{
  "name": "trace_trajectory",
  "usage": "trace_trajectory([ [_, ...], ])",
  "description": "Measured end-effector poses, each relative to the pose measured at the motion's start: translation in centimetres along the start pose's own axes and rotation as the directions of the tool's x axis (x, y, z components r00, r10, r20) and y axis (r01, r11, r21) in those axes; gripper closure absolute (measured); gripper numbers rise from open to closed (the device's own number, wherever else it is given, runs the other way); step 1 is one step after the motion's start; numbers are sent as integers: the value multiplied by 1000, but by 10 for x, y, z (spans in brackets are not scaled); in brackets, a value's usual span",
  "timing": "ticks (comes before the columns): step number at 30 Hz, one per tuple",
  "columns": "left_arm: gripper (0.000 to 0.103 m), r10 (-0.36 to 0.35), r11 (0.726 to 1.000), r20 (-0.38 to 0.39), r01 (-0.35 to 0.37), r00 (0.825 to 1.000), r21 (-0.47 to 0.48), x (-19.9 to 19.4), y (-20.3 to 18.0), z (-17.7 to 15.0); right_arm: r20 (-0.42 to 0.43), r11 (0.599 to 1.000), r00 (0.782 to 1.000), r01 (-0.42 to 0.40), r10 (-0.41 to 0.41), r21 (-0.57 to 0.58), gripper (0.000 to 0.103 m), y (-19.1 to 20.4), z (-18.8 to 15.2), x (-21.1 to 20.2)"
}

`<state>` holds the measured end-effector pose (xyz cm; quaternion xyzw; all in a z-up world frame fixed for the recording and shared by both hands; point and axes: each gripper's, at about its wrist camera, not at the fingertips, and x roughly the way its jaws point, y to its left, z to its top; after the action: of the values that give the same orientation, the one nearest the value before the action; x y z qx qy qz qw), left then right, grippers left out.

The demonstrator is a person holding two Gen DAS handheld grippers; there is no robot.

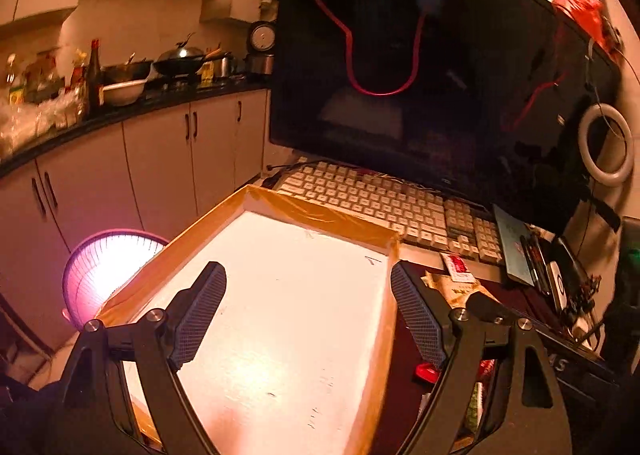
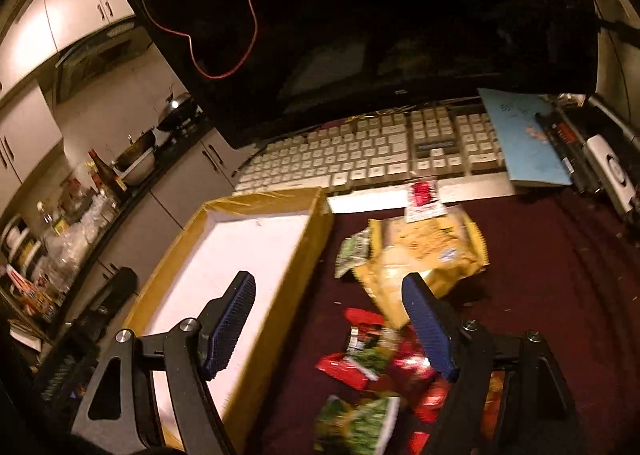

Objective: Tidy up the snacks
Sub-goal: 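Set the empty tray back down beside the snack pile with both tools, then move both tools over the snack pile on the maroon cloth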

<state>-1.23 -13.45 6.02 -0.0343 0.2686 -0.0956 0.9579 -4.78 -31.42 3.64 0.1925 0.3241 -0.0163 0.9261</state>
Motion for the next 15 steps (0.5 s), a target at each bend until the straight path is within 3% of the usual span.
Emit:
trace_trajectory([
  [4, 18, -15, 999, -13, 16, 1000, 39, -3, -15, -1, -32, 999, 999, 15, -14, 35, 25, -20, 0, -1],
  [6, 18, -67, 997, -38, 69, 997, 40, -3, -23, -1, -53, 998, 998, 28, -25, 63, 25, -33, -1, -3],
  [8, 18, -161, 986, -101, 164, 982, 22, 3, -28, -1, -64, 995, 997, 44, -38, 91, 25, -47, -2, -7],
  [11, 18, -268, 962, -202, 274, 942, 1, 13, -41, -6, -81, 988, 993, 92, -82, 122, 25, -69, -5, -14],
  [15, 18, -262, 955, -240, 288, 935, 78, 14, -60, -14, -102, 980, 987, 139, -125, 143, 25, -93, -9, -23],
])
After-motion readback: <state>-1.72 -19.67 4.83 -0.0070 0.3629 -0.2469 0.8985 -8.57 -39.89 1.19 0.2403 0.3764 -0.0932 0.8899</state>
